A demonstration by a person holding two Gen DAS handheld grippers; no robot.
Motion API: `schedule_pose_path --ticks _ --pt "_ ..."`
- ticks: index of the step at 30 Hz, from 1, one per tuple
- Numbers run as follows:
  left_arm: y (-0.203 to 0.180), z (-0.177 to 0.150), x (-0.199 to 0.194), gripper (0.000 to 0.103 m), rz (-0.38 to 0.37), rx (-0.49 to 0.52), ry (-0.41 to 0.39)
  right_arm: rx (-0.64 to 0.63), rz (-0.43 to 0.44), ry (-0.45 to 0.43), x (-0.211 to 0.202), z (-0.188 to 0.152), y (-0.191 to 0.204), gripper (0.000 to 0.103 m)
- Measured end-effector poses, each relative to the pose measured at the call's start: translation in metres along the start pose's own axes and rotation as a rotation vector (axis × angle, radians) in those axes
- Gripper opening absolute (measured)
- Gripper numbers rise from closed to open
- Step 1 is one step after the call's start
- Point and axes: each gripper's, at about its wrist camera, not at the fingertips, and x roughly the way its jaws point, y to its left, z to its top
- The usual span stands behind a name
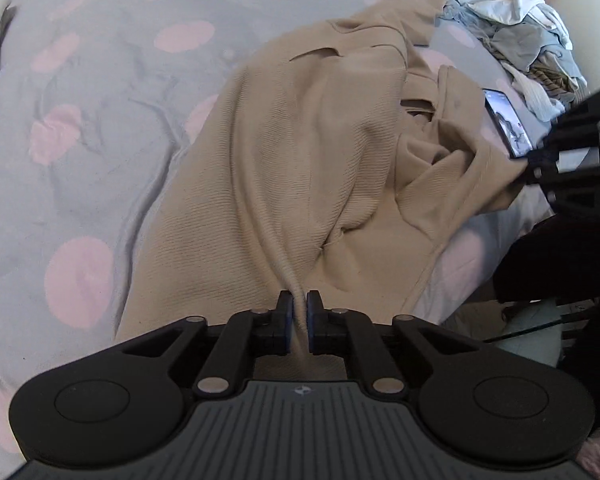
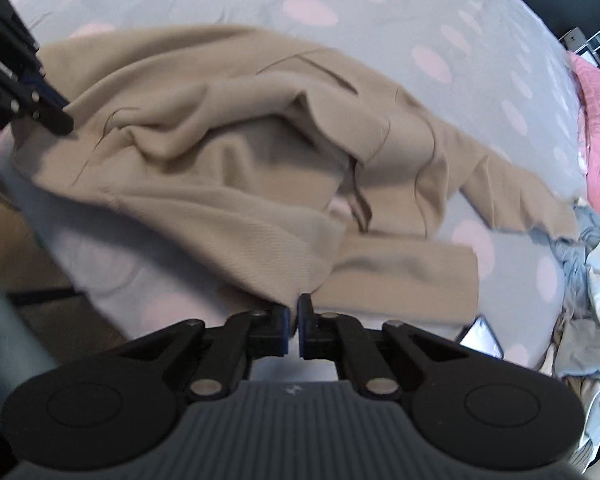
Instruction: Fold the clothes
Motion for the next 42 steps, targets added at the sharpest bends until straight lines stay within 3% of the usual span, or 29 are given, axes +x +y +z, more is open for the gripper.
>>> schedule_pose_path --ticks 2,3,6,7,10,14,23,24,28,31,34,35,42 --pt "-0.003 0.004 -0.01 0.017 0.017 0.029 -0.01 0.017 0.039 -0.001 -0.006 -0.003 -0.003 0.007" --pt "-0.004 0.007 -0.017 0.028 0.011 0.043 -0.019 0.02 0.054 -0.005 -0.01 -0.005 -0.004 0.008" --pt "-0.001 0.019 -0.035 0.056 0.025 0.081 -0.058 0.008 0.078 -0.038 -0.028 -0.008 -0.006 0.035" --pt "0.0 0.024 -0.04 0.059 0.038 0.093 -0.075 0.002 0.085 -0.055 -0.035 -0.007 -0.007 0.042" --pt "0.012 0.044 -0.039 0.059 0.108 0.106 -0.097 0.023 0.113 -0.112 -0.054 0.001 -0.014 0.043" --pt "0.033 0.067 -0.02 0.059 0.13 0.078 -0.124 0.105 0.127 -0.158 -0.045 0.025 -0.032 0.046" --pt "0.062 0.08 0.04 0.059 0.086 -0.031 -0.112 0.232 0.144 -0.037 0.049 0.064 -0.058 0.055" --pt "0.063 0.08 0.045 0.058 0.079 -0.04 -0.109 0.251 0.154 -0.021 0.056 0.062 -0.06 0.055" --pt "0.06 0.077 0.061 0.029 0.038 -0.064 -0.079 0.309 0.197 0.008 0.078 0.06 -0.059 0.054" --pt "0.049 0.078 0.063 0.014 0.061 -0.035 -0.079 0.289 0.191 -0.002 0.079 0.065 -0.047 0.038" --pt "0.044 0.075 0.053 0.008 0.09 -0.032 -0.103 0.229 0.163 -0.024 0.073 0.069 -0.032 0.017" --pt "0.044 0.074 0.047 0.007 0.096 -0.041 -0.115 0.219 0.153 -0.032 0.07 0.07 -0.03 0.014" --pt "0.048 0.066 -0.031 0.004 0.15 -0.094 -0.277 0.27 0.057 -0.174 0.016 0.071 -0.052 0.011"
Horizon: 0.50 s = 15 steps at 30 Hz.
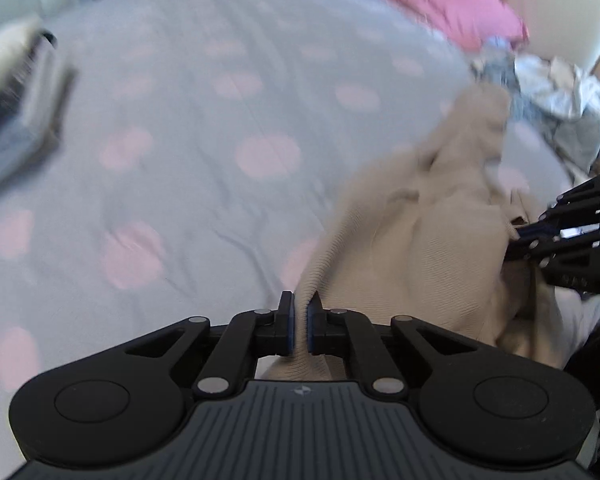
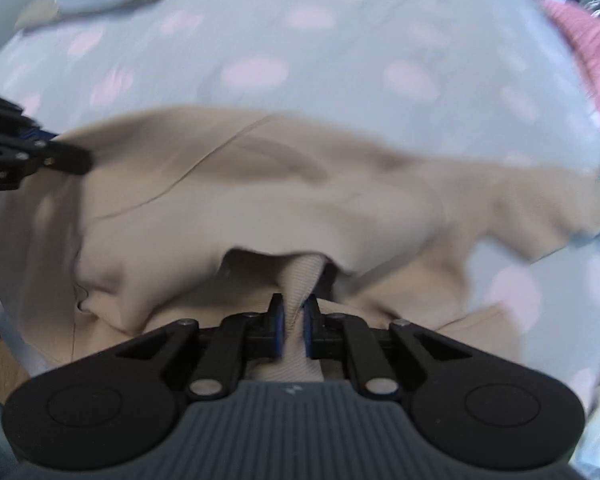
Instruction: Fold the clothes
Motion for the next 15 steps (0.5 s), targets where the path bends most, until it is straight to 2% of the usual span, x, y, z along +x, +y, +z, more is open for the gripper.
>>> schedule_pose_path --ticks 3,10,13,15 --pt "0.005 0.004 -0.047 0.004 0.038 0.002 -0.072 -0.011 -0.024 -0.099 -0.038 0.013 -0.001 0.011" --pt "0.022 0.001 -0.153 0.004 0.201 -0.035 -0.202 -0.134 -0.057 -0.283 -0.126 0.04 0.016 0.011" --pt "0.023 -0.015 -0.173 0.004 0.232 -0.046 -0.18 -0.167 -0.09 -0.335 -0.152 0.053 0.019 0.011" --pt "0.019 -0.029 -0.167 0.004 0.205 -0.048 -0.123 -0.181 -0.1 -0.318 -0.155 0.06 0.019 0.011"
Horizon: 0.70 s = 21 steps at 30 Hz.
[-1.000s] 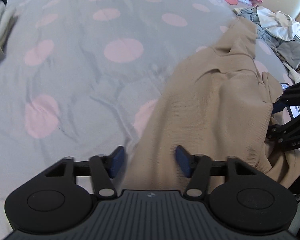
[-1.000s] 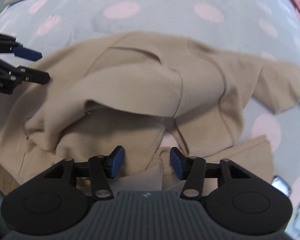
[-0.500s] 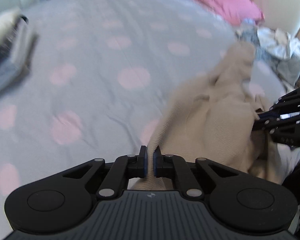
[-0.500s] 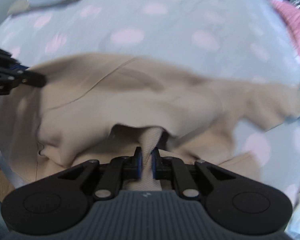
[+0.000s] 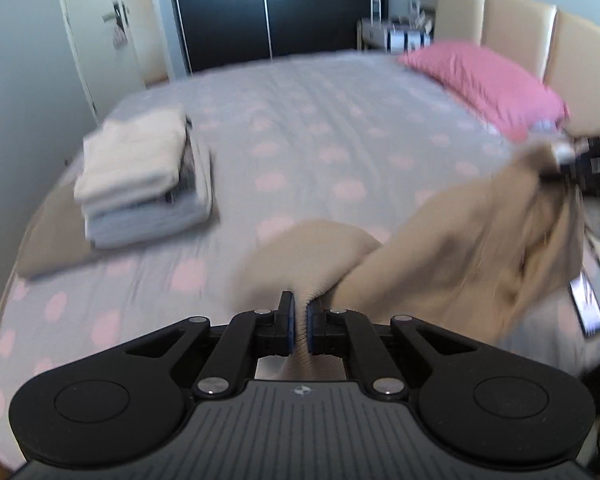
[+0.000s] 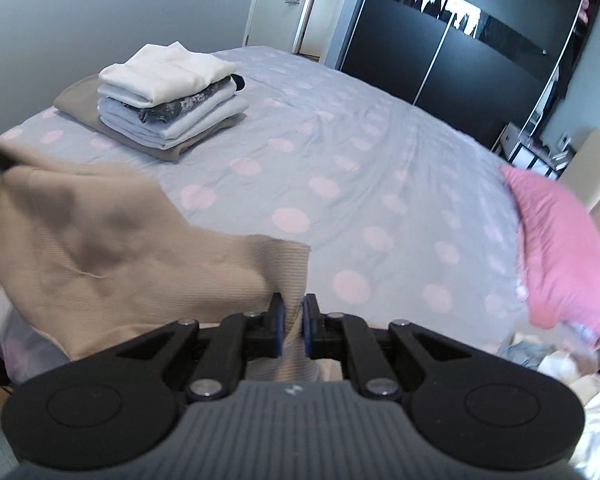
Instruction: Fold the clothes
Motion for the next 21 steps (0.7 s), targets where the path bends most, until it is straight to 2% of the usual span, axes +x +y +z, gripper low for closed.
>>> schedule_pose_path --ticks 3,7,11,14,16,17,19,21 --pt "-0.014 -0.026 0.021 0.004 -0.098 -0.015 0.093 -0.005 0.019 0.084 0.014 -0.002 -0.009 0.011" --pt "-0.05 -0.056 0.064 0.004 -0.22 0.018 0.227 -0.033 -0.012 0.232 0.057 -0.032 -0.009 0.011" --pt "-0.093 -0.076 0.105 0.005 -0.317 0.117 0.355 -0.023 -0.04 0.351 0.093 -0.07 -0.015 0.011" --pt "-0.111 -0.077 0.119 0.009 -0.346 0.192 0.394 -0.013 -0.054 0.424 0.113 -0.102 -0.021 0.011" --pt "-0.11 -0.072 0.12 0.023 -0.361 0.217 0.397 0.002 -0.055 0.453 0.123 -0.119 -0.025 0.012" --pt "-0.107 -0.066 0.119 0.027 -0.364 0.222 0.391 0.009 -0.049 0.464 0.127 -0.125 -0.026 0.012" --pt "-0.099 -0.052 0.116 0.043 -0.36 0.228 0.374 0.015 -0.03 0.477 0.134 -0.13 -0.027 0.014" --pt "-0.092 -0.039 0.114 0.046 -0.347 0.232 0.341 0.0 -0.023 0.473 0.138 -0.128 -0.023 0.017"
